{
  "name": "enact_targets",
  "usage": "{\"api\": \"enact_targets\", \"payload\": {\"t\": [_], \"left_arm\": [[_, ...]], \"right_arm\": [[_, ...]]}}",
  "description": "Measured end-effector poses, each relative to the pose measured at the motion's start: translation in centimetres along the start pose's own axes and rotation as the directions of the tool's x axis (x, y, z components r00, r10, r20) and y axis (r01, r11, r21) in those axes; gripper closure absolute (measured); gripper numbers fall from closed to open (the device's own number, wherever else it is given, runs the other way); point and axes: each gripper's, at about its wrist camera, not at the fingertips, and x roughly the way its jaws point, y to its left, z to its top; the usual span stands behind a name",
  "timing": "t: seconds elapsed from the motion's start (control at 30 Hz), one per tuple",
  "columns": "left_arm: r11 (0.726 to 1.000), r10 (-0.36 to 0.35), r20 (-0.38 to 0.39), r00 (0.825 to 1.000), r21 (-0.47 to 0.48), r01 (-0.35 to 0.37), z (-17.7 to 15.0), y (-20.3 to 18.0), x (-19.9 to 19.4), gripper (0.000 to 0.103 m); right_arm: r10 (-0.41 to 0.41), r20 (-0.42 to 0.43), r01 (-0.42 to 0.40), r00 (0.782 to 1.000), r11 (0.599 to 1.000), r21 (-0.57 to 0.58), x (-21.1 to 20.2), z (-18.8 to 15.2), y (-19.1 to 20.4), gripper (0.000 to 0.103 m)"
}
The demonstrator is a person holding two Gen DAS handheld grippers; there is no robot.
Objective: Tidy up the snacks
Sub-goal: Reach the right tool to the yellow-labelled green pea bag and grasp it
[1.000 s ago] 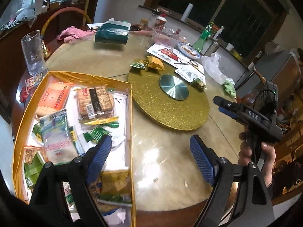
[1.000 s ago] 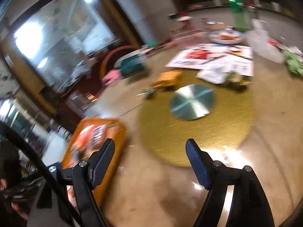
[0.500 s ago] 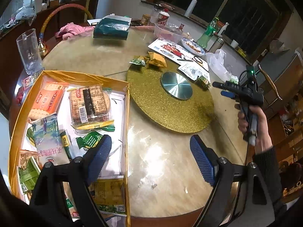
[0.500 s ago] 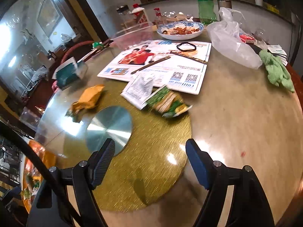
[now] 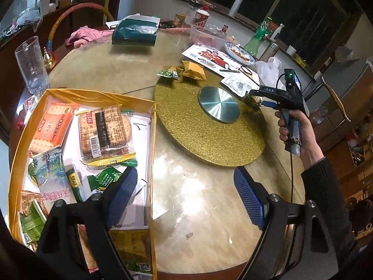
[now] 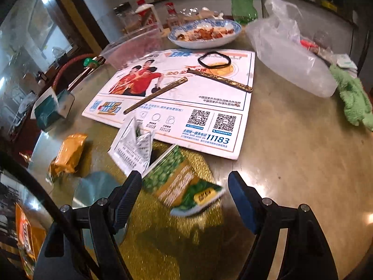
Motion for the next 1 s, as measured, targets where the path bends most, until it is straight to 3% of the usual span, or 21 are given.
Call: {"api": "enact_targets", "payload": {"t": [0.07,0.13,0.17,0.47,0.6,0.67,0.77,0.8,0.87,0.9,1.0], "left_arm": [[1.000,-0.001,-0.002,1.000,0.005,0.001,0.2,-0.2,0.2,0.018],[1.000,-0.003,-0.013,1.000,0.015,0.003,0.4,-0.7,0.5,0.018],[1.000,-0.006,-0.020,1.000,0.019,0.006,0.6,-0.9,0.7,0.018],[0.997,-0.012,-0.041,0.999,0.078,0.015,1.0,-3.2,1.7,0.018],[0.996,-0.008,-0.035,0.999,0.083,0.011,0.8,-3.3,1.5,0.018],[0.996,0.001,-0.045,0.999,0.085,0.003,1.0,-3.4,1.9,0.018],[0.996,0.002,-0.047,0.999,0.087,0.002,1.4,-3.7,2.2,0.018],[0.996,0.001,-0.044,0.999,0.087,0.003,1.5,-3.8,2.2,0.018],[0.996,0.002,-0.043,0.999,0.086,0.001,1.7,-3.9,2.4,0.018],[0.996,-0.001,-0.046,0.999,0.084,0.005,1.7,-4.0,2.5,0.018],[0.996,-0.005,-0.053,0.999,0.087,0.010,1.9,-4.2,3.1,0.018]], "right_arm": [[0.006,-0.004,-0.006,1.000,1.000,0.005,0.1,-0.3,-0.1,0.041],[0.011,-0.013,-0.011,1.000,1.000,0.000,-0.3,-0.8,0.2,0.061],[0.027,-0.021,-0.027,0.999,1.000,0.004,-0.4,-1.1,0.3,0.062],[0.033,-0.039,-0.034,0.999,0.999,-0.035,-0.7,-2.2,1.7,0.058],[0.059,-0.001,-0.059,0.998,0.995,0.075,-1.8,-1.5,0.0,0.035],[0.026,0.008,-0.026,1.000,0.996,0.091,-1.7,-0.9,-0.5,0.032],[0.055,-0.017,-0.053,0.998,0.992,0.115,-0.6,-0.1,-1.0,0.032],[0.055,-0.018,-0.052,0.998,0.992,0.111,-0.2,0.0,-0.9,0.033],[0.021,-0.022,-0.019,1.000,0.996,0.091,-0.2,-0.2,-0.3,0.050],[0.008,-0.026,-0.006,1.000,0.996,0.087,-0.1,-0.5,0.1,0.065],[-0.009,-0.018,0.010,1.000,0.997,0.077,-0.5,-1.4,0.6,0.071]]}}
